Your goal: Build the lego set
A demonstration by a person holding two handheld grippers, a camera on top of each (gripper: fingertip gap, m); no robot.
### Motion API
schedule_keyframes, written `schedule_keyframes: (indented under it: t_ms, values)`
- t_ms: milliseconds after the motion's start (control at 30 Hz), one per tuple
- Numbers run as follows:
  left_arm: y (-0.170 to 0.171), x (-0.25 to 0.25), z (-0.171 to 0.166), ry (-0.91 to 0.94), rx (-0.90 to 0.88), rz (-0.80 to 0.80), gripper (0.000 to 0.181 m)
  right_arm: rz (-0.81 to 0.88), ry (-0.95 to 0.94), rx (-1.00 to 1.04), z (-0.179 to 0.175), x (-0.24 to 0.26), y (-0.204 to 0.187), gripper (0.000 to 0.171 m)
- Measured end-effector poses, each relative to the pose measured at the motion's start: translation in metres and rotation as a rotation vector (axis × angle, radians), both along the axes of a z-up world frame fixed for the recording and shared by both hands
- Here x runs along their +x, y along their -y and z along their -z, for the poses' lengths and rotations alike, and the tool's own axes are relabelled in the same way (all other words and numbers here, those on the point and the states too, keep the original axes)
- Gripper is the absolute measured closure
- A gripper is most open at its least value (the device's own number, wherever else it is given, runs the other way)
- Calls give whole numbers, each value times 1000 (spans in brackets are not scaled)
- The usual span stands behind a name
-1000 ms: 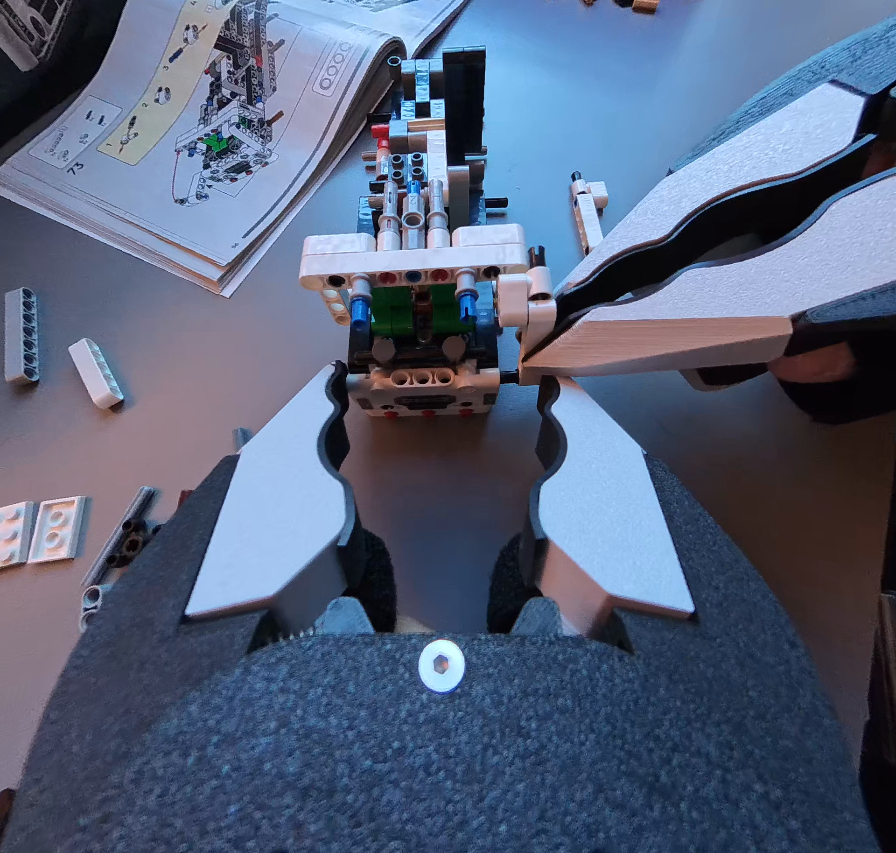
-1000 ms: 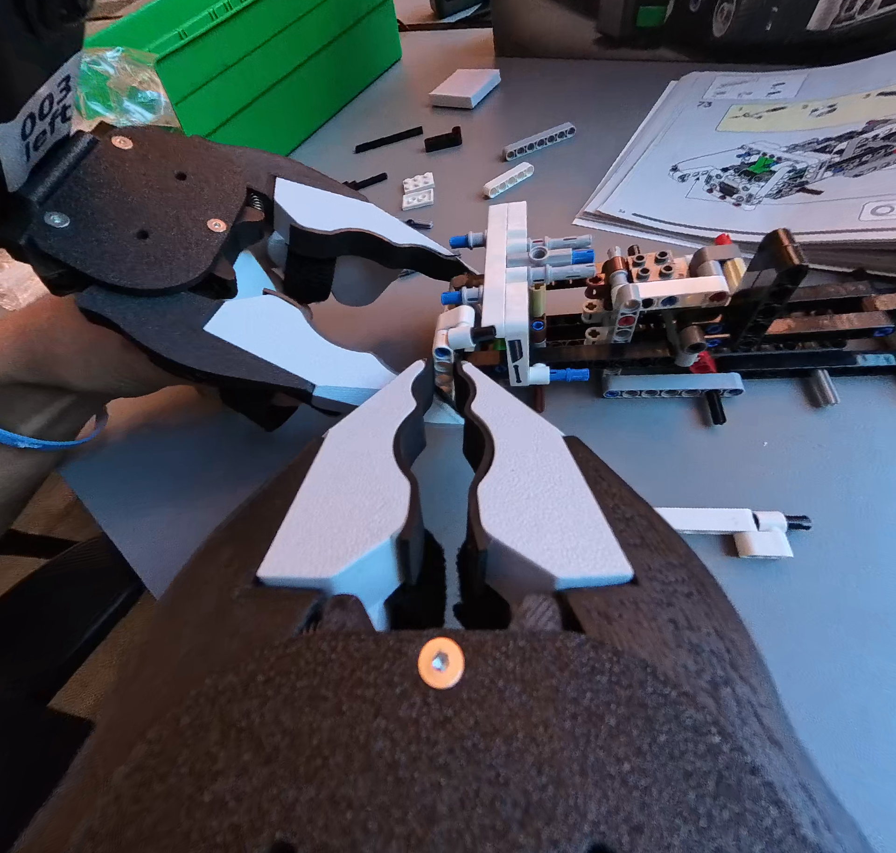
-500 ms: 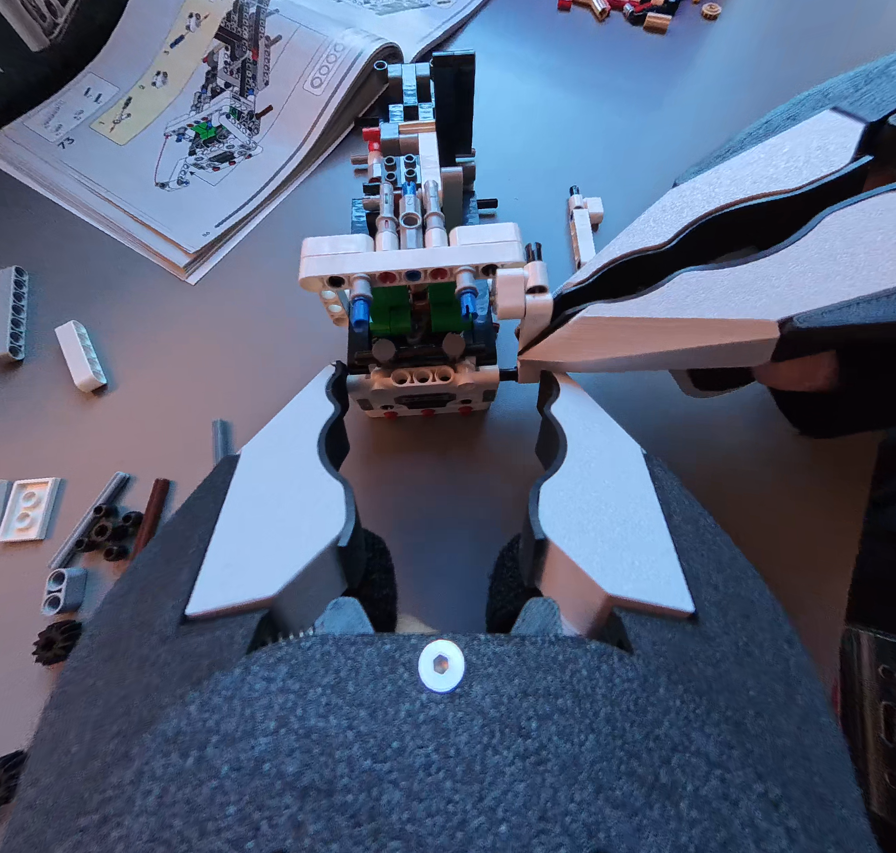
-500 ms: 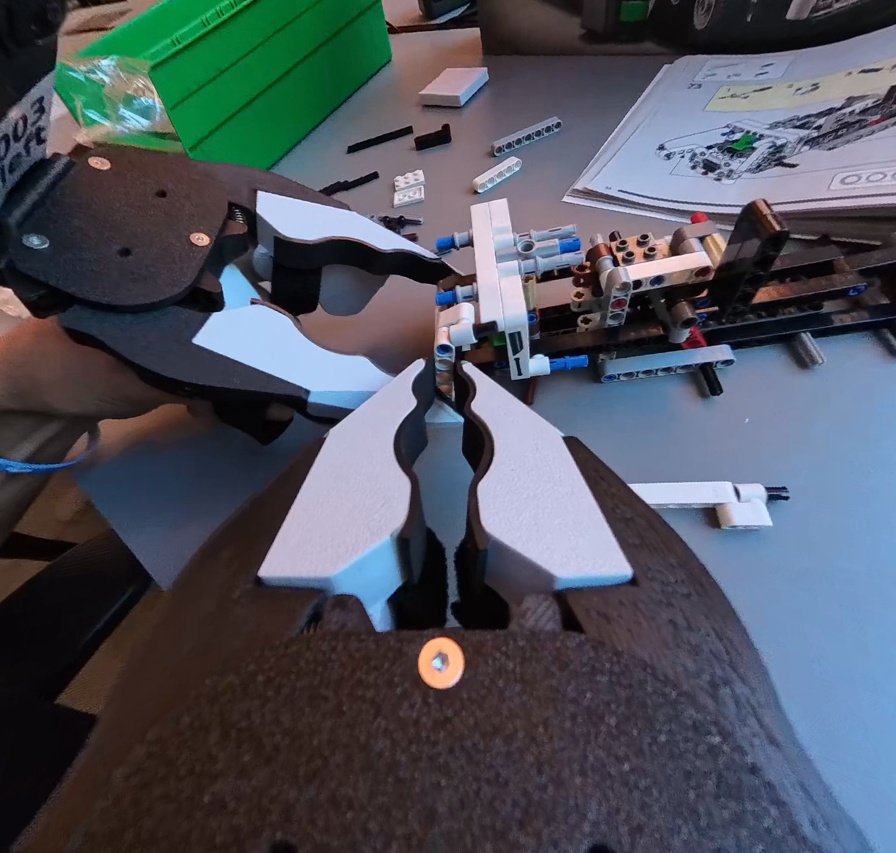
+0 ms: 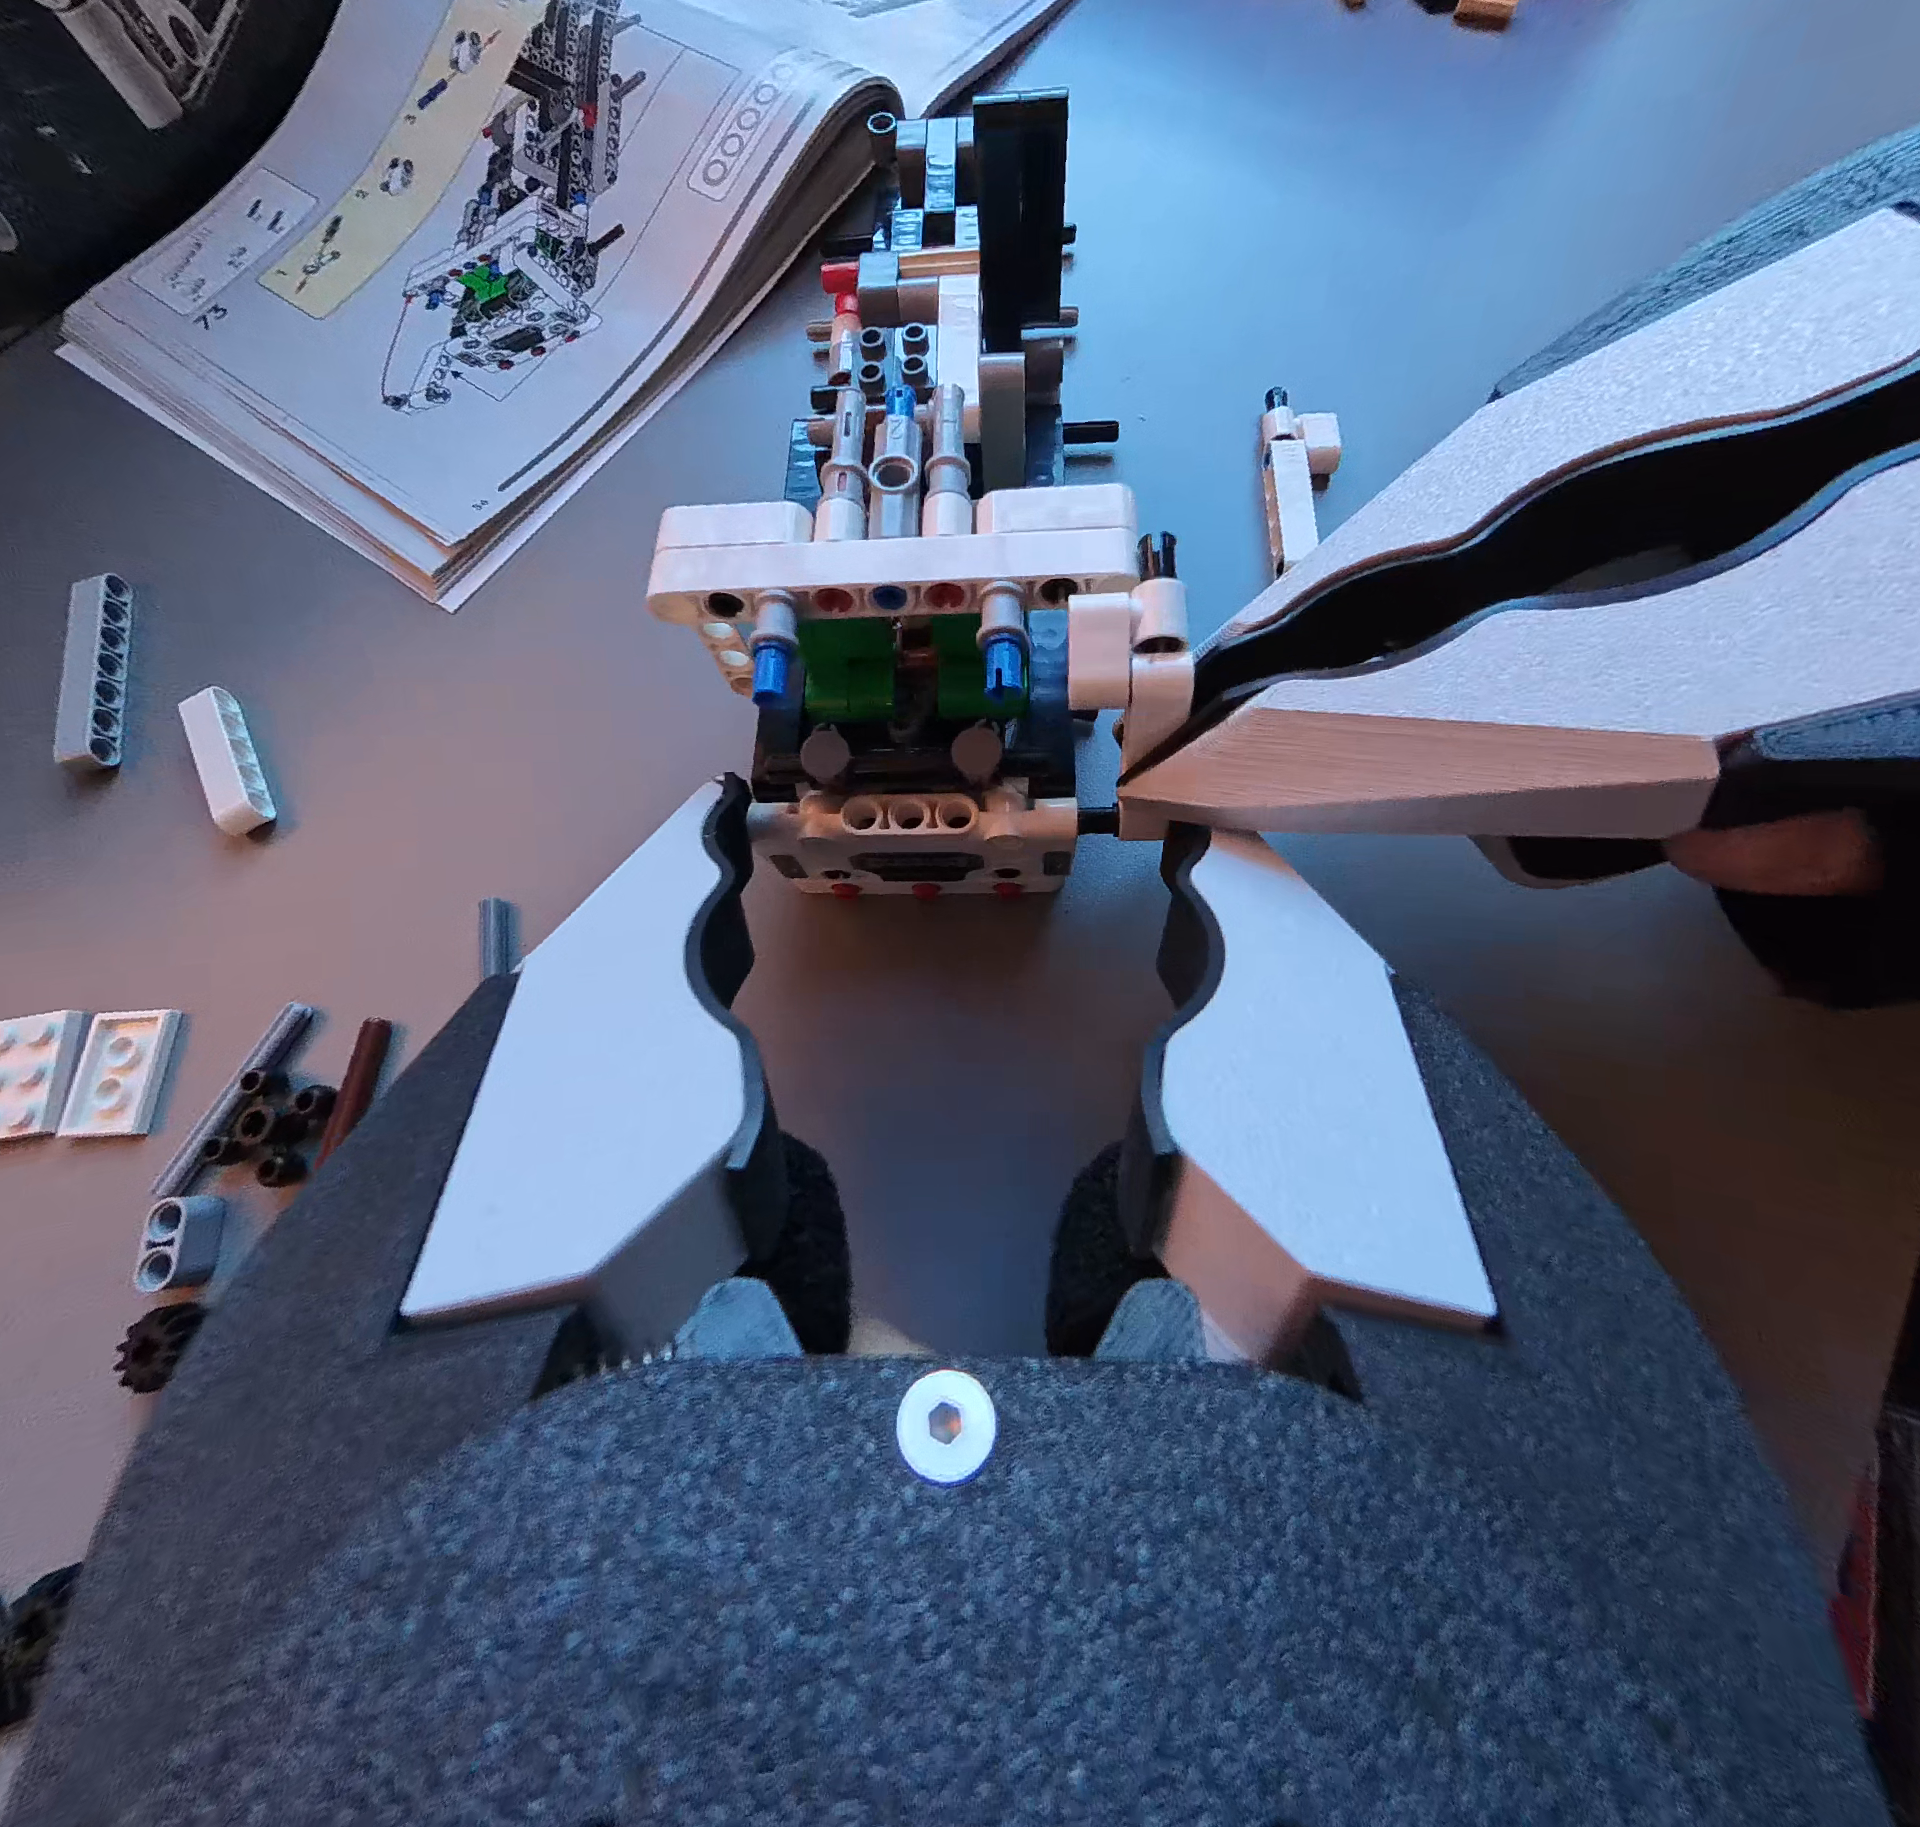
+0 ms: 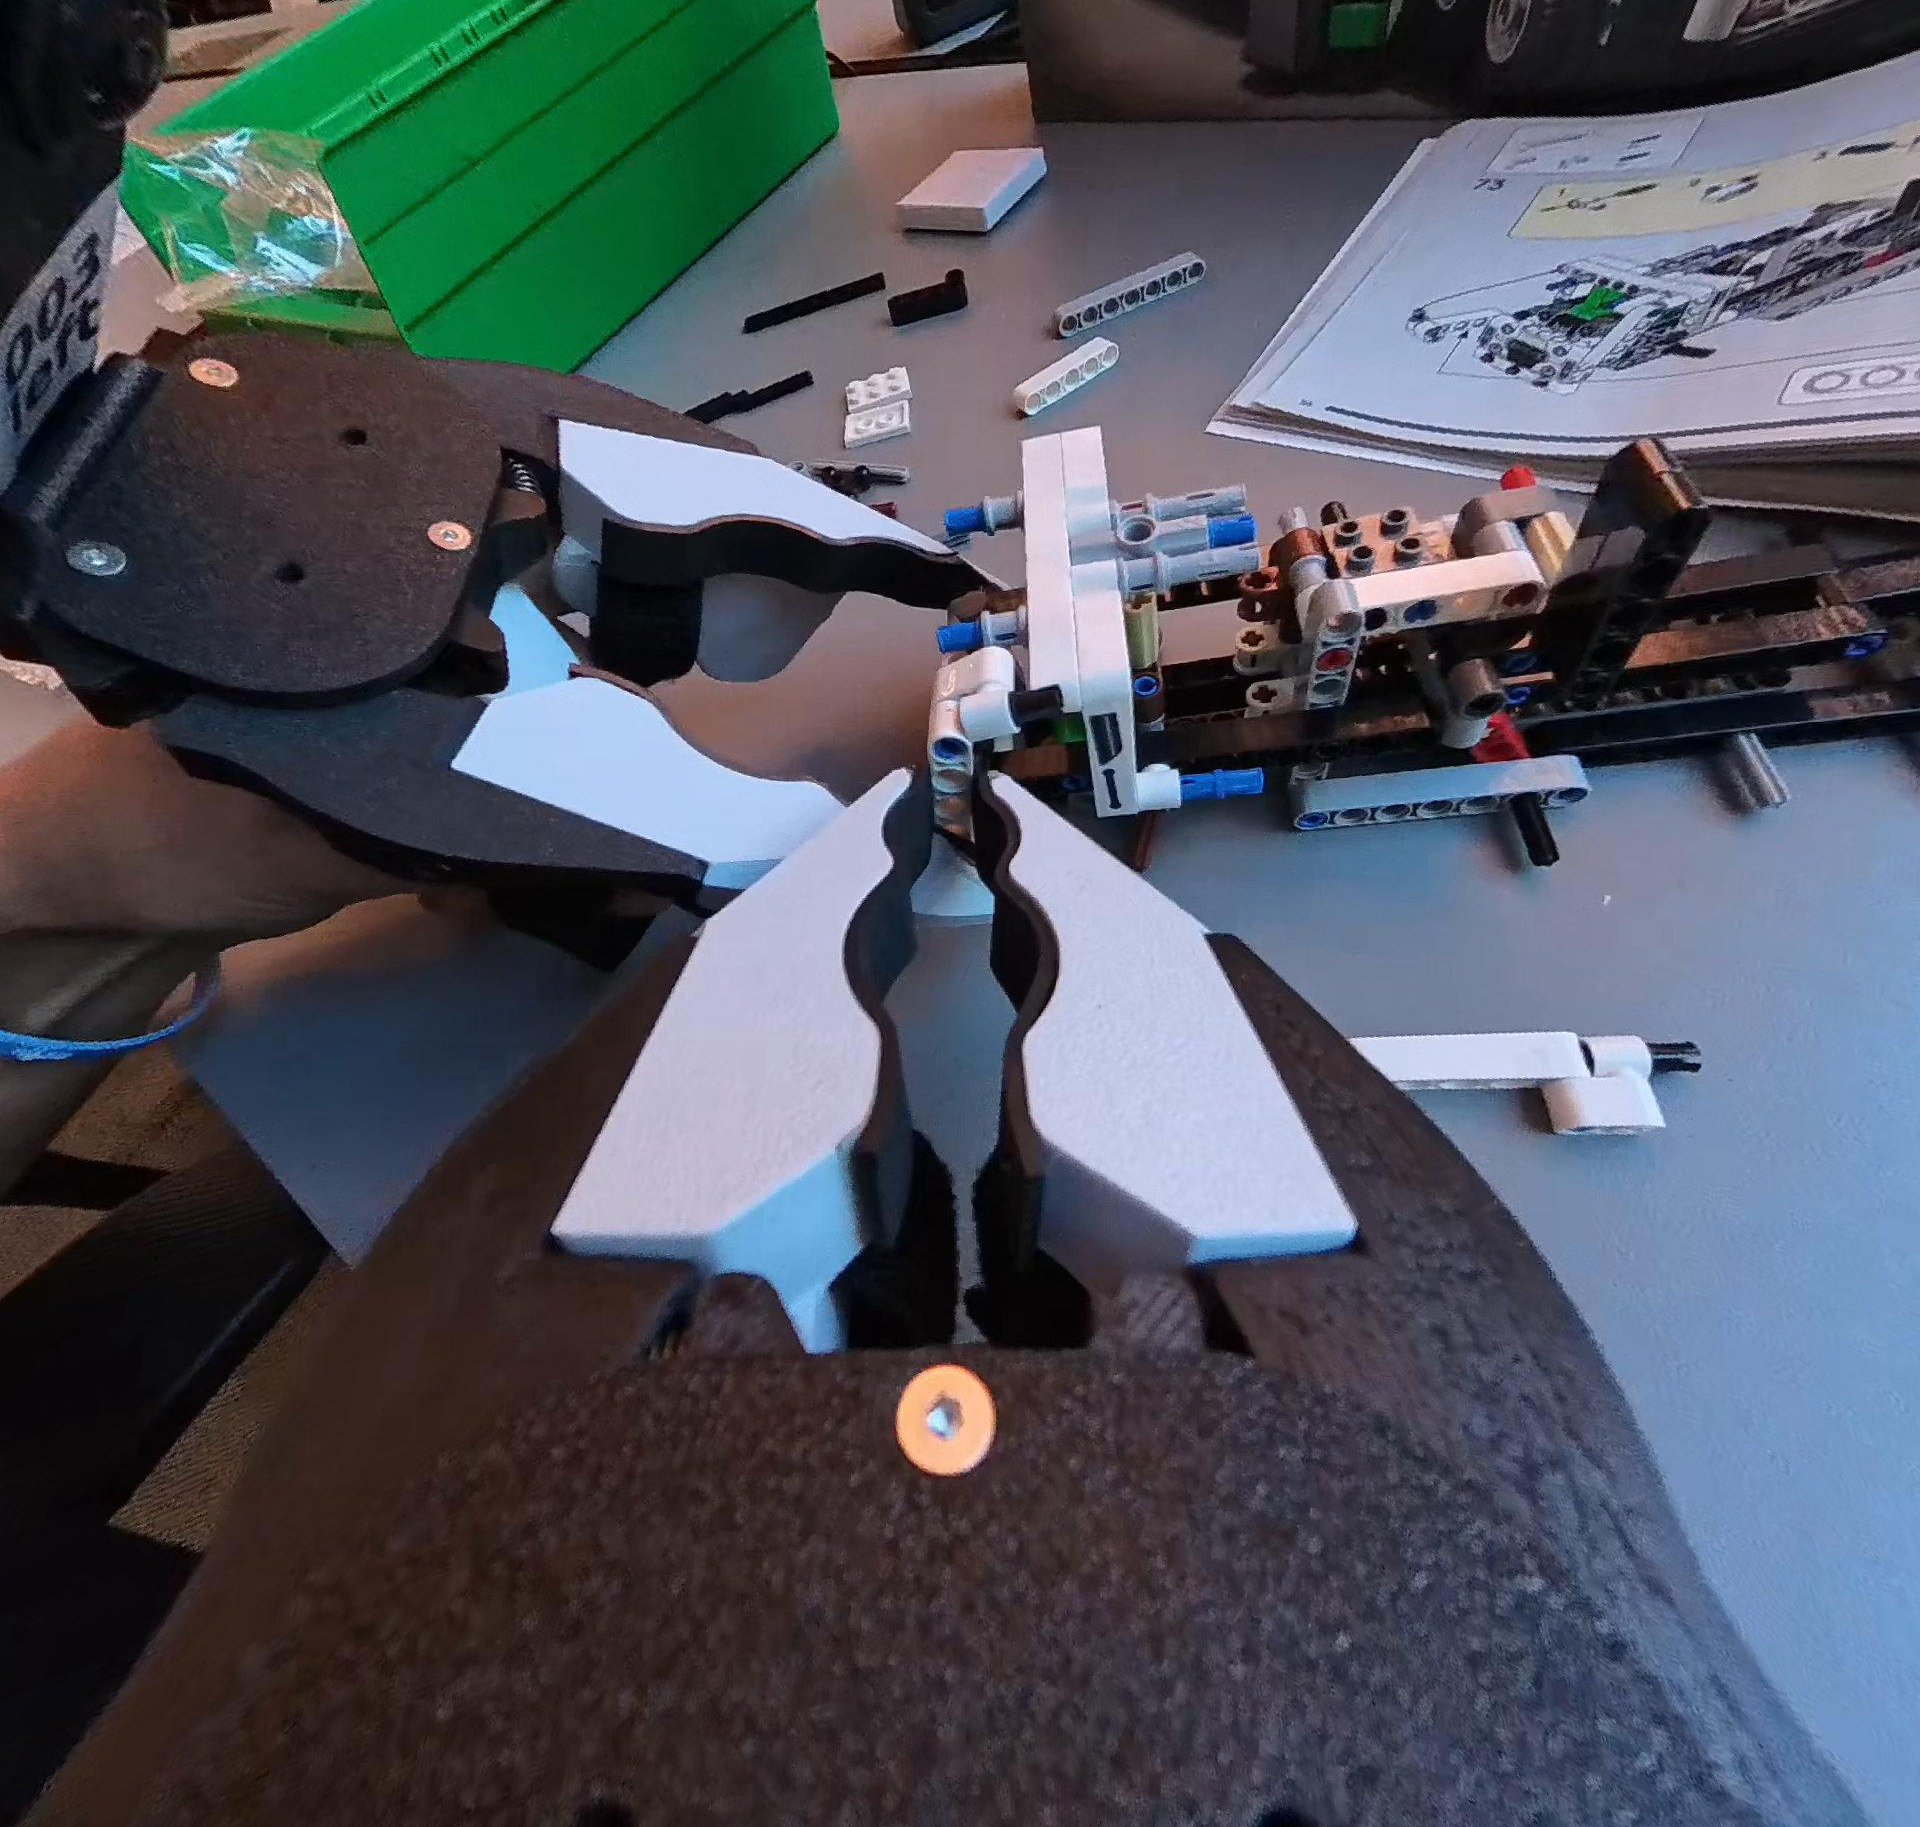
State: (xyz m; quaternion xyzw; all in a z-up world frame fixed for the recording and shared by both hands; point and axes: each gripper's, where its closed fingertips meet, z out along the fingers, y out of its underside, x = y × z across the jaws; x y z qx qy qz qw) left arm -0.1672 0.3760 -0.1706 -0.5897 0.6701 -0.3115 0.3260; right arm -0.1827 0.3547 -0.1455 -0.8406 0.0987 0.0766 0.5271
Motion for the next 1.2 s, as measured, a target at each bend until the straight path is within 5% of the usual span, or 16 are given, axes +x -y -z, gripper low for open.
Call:
schedule_keyframes:
  t_ms: [700, 800, 1000, 1200]
  values:
    - [4, 1, 0, -1, 0, 2, 109, -11, -5, -2, 0, 2, 0, 164]
    - [3, 0, 0, -3, -4, -1, 108, -52, 8, -3, -5, 2, 9, 154]
    - [3, -1, -1, 8, -17, -2, 109, -68, 95, 44, -30, 13, 18, 149]
    - [2, 0, -1, 9, -11, -5, 110, -167, 394, 56, -28, 10, 7, 145]
